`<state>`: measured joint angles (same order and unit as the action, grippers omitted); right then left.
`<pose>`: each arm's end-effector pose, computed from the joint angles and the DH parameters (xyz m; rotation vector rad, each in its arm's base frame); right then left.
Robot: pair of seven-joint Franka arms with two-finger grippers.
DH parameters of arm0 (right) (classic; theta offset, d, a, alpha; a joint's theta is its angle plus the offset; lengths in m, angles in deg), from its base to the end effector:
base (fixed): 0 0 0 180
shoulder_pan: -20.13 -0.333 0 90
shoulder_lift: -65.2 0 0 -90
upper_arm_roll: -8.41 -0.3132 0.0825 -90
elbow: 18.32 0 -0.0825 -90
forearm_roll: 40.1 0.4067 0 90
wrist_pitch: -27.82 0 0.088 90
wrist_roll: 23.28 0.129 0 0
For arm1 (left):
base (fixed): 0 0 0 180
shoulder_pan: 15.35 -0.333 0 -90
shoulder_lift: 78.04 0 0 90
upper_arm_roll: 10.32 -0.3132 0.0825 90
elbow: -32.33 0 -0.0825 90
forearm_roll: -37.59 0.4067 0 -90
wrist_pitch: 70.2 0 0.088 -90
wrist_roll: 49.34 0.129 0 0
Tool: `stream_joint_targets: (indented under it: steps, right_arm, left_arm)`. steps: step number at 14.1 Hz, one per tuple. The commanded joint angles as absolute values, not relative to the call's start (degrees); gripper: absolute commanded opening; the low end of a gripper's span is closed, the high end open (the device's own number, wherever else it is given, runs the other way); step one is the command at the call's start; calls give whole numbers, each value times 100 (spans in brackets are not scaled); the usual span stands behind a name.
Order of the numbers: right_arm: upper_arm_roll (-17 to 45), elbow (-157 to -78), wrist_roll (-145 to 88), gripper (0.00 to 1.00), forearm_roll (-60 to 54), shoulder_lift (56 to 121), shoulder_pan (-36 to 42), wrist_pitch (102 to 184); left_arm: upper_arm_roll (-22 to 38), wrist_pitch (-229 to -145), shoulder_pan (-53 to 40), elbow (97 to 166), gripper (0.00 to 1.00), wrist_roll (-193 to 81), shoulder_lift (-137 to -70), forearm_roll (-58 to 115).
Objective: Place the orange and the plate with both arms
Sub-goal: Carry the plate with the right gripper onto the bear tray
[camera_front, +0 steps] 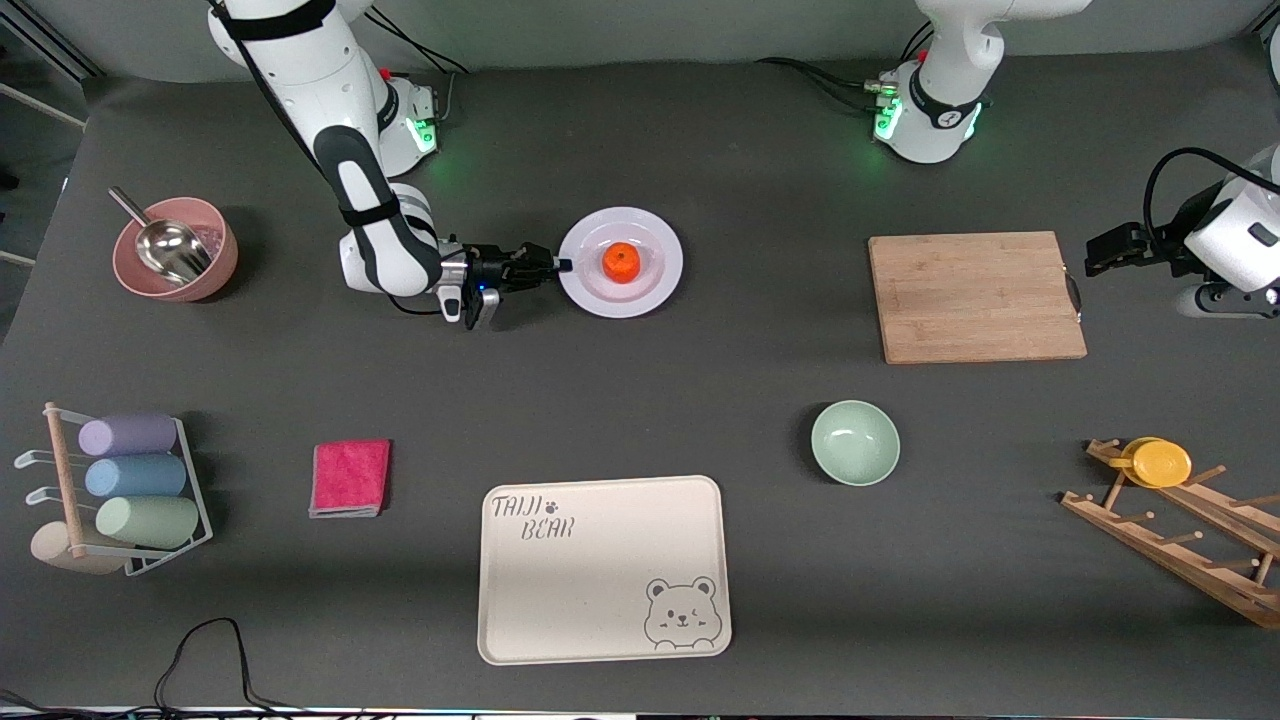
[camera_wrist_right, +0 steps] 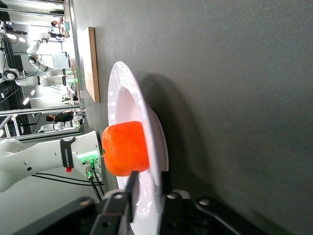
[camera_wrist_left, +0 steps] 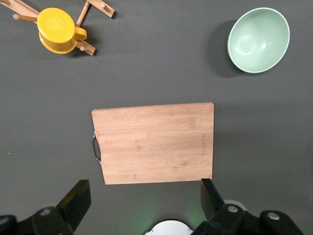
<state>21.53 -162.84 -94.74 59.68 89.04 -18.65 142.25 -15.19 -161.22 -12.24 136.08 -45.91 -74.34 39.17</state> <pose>0.3388 0.2339 0.0742 -2.0403 -0.1277 0.1671 0.5433 0.0211 0.5198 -3.1165 0.0505 0.2478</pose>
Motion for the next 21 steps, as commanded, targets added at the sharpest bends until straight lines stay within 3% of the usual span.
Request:
stream_joint_targets:
  steps: [1, 5, 7, 11, 13, 16, 21]
  right_arm:
    - [2169, -16185, -9650, 0, 6132, 8990, -1924, 14137]
    - [2195, -16123, -9562, 0, 6132, 8894, -1863, 13832]
    - [2291, -16123, -9413, 0, 6002, 8527, -1487, 13269]
    - [2344, -16123, -8544, 0, 5403, 7594, -985, 13110]
    - [2353, -16053, -8446, 0, 5403, 7522, -879, 13092]
    - [2353, -15397, -8192, 0, 5411, 7828, -748, 13092]
    - [2353, -12921, -7279, 0, 5535, 9452, -502, 13092]
  left_arm:
    - [-1533, -16213, -1174, 13648, 100, -4538, -7373, 4014]
    - [-1542, -16169, -1218, 13605, 100, -4538, -7268, 4005]
    - [-1542, -16336, -1227, 13561, 100, -4538, -7311, 3987]
    - [-1568, -16336, -1306, 13569, 100, -4547, -7267, 3926]
    - [-1568, -16389, -1332, 13552, 100, -4547, -7302, 3891]
    - [-1560, -16529, -1350, 13377, 100, -4494, -7547, 3855]
    - [-1524, -16793, -1235, 13112, 100, -4538, -7899, 3856]
